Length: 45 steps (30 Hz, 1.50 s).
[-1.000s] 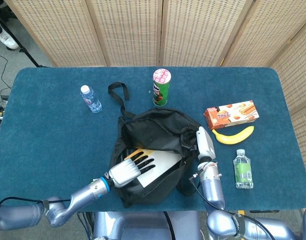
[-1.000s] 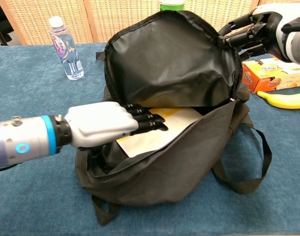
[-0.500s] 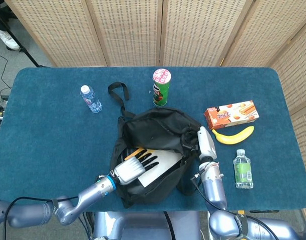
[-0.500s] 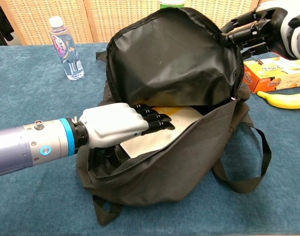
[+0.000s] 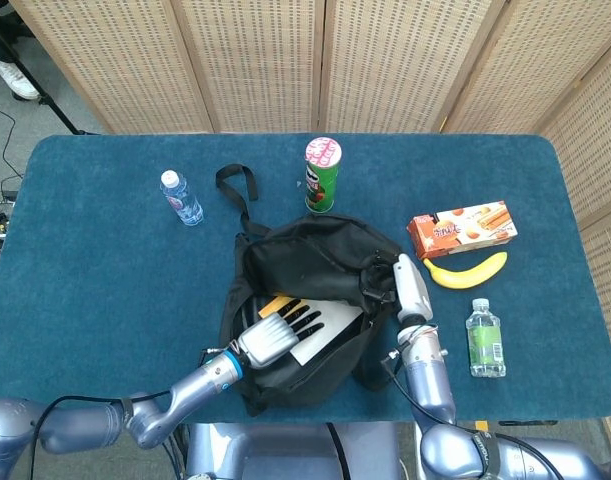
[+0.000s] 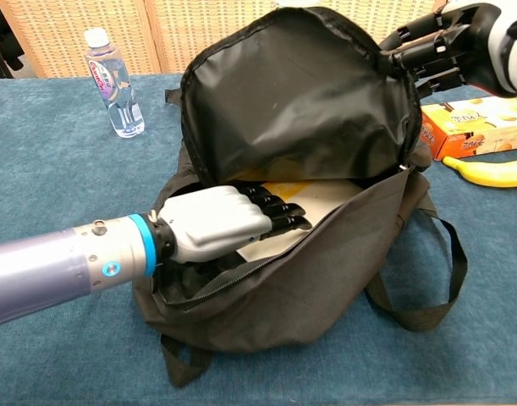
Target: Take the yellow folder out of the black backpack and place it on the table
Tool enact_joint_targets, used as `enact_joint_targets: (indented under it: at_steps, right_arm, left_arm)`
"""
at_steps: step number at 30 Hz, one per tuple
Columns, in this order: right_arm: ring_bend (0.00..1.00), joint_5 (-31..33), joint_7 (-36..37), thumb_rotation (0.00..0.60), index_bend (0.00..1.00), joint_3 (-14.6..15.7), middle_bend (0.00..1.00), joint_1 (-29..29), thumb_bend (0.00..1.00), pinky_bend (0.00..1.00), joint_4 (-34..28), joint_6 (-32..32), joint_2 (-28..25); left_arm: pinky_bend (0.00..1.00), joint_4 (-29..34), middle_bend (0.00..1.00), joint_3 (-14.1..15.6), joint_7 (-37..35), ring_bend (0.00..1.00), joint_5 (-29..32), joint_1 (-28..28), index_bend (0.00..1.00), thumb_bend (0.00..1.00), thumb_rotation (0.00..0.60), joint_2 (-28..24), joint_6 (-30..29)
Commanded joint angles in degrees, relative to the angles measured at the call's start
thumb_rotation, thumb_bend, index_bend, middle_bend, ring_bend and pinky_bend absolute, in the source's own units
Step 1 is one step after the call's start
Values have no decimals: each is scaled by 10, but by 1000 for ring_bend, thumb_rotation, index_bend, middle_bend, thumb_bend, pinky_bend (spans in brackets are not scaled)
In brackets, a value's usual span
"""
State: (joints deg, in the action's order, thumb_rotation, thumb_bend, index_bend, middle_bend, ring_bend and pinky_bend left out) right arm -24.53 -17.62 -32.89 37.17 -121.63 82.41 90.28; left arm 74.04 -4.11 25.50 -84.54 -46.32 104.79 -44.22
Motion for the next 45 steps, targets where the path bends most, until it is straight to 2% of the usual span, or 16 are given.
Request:
enact_joint_targets:
  at_steps: [1,3,6,8,9,14,19,25,31,39,45]
  right_arm:
    - [496,3,2,600,682,-2,639,-1,746,418,-2,-1,-4]
    - [495,5,3,600,682,-2,639,-2,749,418,-6,-3,-7]
    - [496,5,5,600,682,-2,639,-3,749,418,-13,-6,-14]
    - [496,5,6,600,682,-2,639,-4,749,418,-15,-8,-18]
    - [496,5,7,600,682,-2,639,-4,749,418,-17,-9,-20]
    - [496,6,11,600,682,-2,639,-3,749,418,-20,-11,-25]
    - [496,7,16,600,682,-3,639,-3,749,418,-19,-12,-31]
    - [496,10,23,600,682,-5,639,-2,749,418,-17,-17,-37]
    - [496,9,28,600,682,-3,639,-1,749,418,-16,-17,-41]
    - [496,10,37,600,682,-2,639,0,749,418,-14,-19,-46]
    - [496,14,53,600,682,-13,639,-3,749,418,-15,-26,-57]
  left_arm:
    - [0,-15,0,-2,9,0,9,-4,0,372,600,13,2]
    - [9,-22,0,-2,15,0,16,-6,3,399,600,20,6]
    - [101,-32,0,-3,22,1,22,-8,78,465,600,33,6]
    - [199,-39,20,-3,24,45,21,-8,232,504,600,41,-2]
    - [228,-45,45,-3,25,73,18,-9,286,511,600,46,-7]
    - [382,-67,302,-1,25,274,10,-10,577,529,600,63,-23]
    - [484,-88,455,2,7,407,-10,-10,738,548,600,76,-51]
    - [539,-117,497,6,-18,470,-32,-12,777,601,600,85,-80]
    - [545,-135,503,13,-41,479,-52,-14,783,673,600,92,-100]
    - [588,-162,563,16,-80,532,-89,-17,830,673,600,98,-156]
    - [603,-175,577,11,-118,547,-107,-17,841,672,600,93,-198]
